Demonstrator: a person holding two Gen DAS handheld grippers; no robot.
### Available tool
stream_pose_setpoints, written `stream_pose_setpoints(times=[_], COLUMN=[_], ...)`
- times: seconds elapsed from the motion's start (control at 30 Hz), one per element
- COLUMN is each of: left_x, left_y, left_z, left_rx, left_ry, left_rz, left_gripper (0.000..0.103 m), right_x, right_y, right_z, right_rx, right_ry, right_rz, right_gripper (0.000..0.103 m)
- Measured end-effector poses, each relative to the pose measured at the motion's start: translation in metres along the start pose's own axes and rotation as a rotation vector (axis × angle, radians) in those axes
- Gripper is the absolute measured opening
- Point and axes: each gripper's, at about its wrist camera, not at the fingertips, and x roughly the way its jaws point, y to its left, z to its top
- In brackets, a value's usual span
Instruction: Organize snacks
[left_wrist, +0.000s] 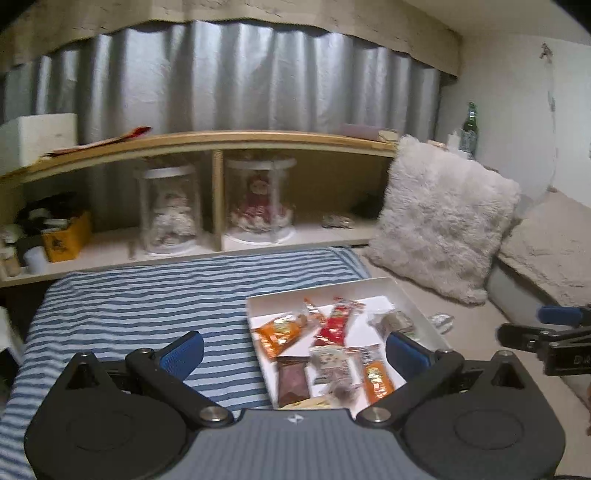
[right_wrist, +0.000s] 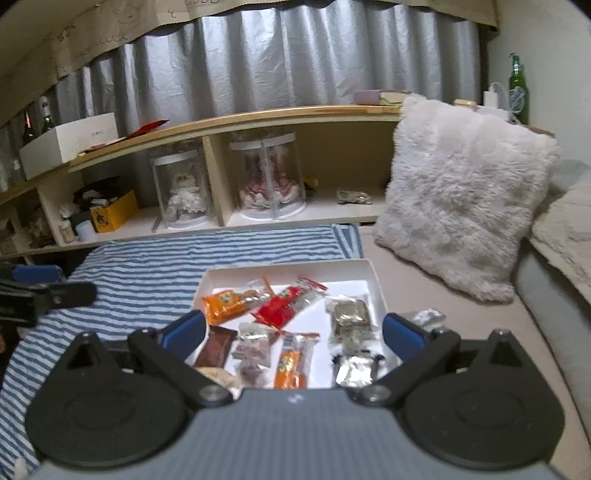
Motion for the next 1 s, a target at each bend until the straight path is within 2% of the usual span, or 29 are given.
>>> stream_pose_setpoints(times=[0.43,0.73,1.0], left_x=[-0.041,-0.043,-0.041], left_y=[0.003,-0.001,0.006], left_z=[-0.048,-0.077,-0.087], left_rx=[-0.024,0.054,0.023], left_ry=[-0.050,-0.063,-0.073], left_rz=[0.115,0.187,0.172], left_gripper=[0.103,0.103,0.103], right_x=[-0.036,-0.040,-0.042], right_y=[0.017,0.024,0.035], right_z=[-0.047,-0.074,-0.079], right_rx=[-0.035,-0.023,-0.077], right_ry=[-0.028,-0.040,-0.066], right_rz=[-0.044,-0.058,-0.064], right_gripper=[0.102,0.102,0.102])
